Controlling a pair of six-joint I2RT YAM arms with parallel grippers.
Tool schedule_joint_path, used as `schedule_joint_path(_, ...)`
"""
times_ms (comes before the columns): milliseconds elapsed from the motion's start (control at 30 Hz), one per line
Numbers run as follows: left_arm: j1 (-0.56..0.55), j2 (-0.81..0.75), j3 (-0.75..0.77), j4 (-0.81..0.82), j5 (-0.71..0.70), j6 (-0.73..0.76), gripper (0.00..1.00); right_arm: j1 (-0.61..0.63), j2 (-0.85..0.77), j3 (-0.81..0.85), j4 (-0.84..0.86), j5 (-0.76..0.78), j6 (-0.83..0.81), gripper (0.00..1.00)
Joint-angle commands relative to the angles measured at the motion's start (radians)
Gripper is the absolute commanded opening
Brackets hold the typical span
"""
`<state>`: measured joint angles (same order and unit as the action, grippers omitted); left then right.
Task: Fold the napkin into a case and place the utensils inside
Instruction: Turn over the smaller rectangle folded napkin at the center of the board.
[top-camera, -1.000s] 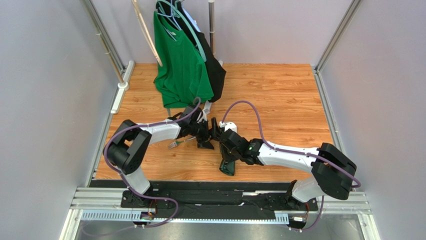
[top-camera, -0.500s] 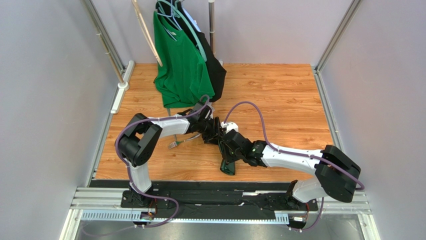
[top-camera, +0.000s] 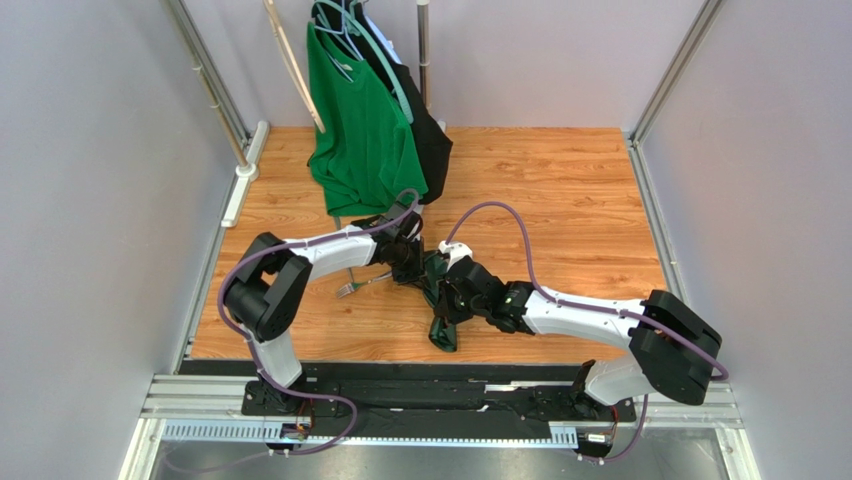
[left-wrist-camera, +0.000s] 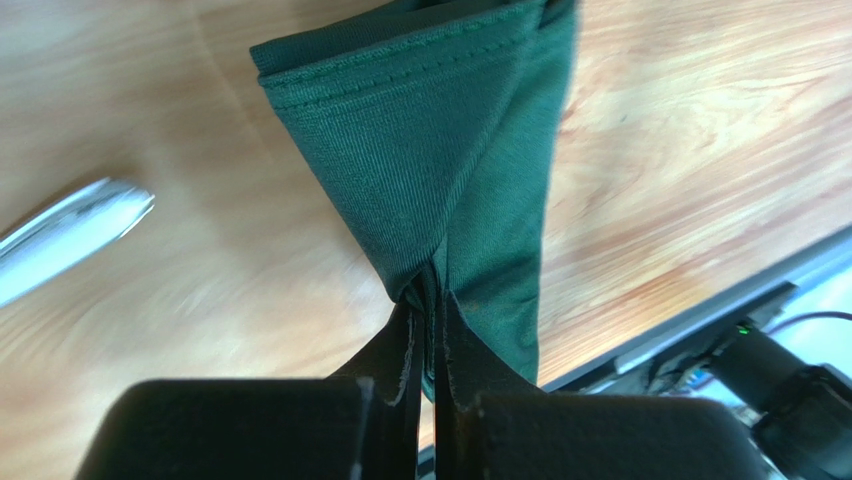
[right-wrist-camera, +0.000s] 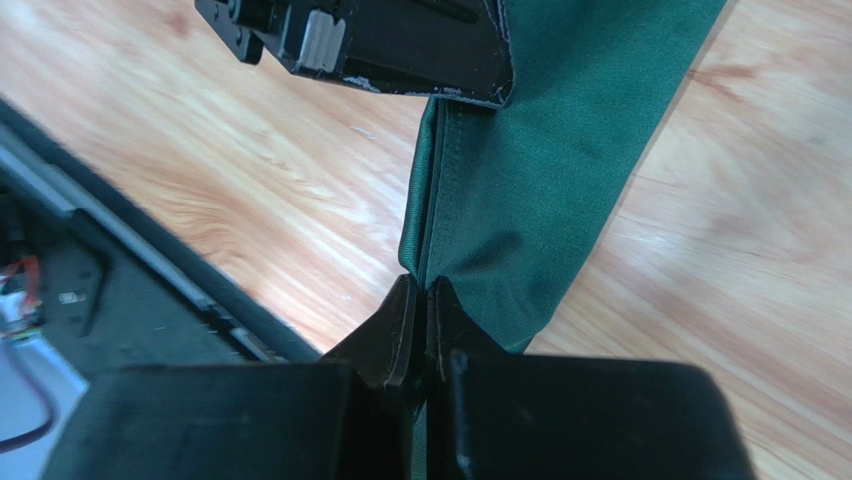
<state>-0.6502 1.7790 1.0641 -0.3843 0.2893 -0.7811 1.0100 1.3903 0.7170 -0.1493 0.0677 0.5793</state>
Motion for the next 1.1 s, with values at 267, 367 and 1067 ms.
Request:
schedule_joint_path(267, -0.005, -0.194, 0.134, -0.363, -0.377, 0.082, 0.00, 0.016, 0.136, -0.063, 0.622, -0.356, 0.226, 0.00)
schedule_joint_path(367, -0.028, -0.159, 0.177, -0.416, -0.449, 0.066, 0.00, 0.015, 0.221, -0.109, 0.808, -0.393, 0.277, 0.00)
schedule_joint_path(1067, -0.243, 0.255, 0.617, -0.726, -0.800, -0.081, 0.00, -0.122, 0.228, -0.458, 1.067, -0.511, 0.326, 0.20)
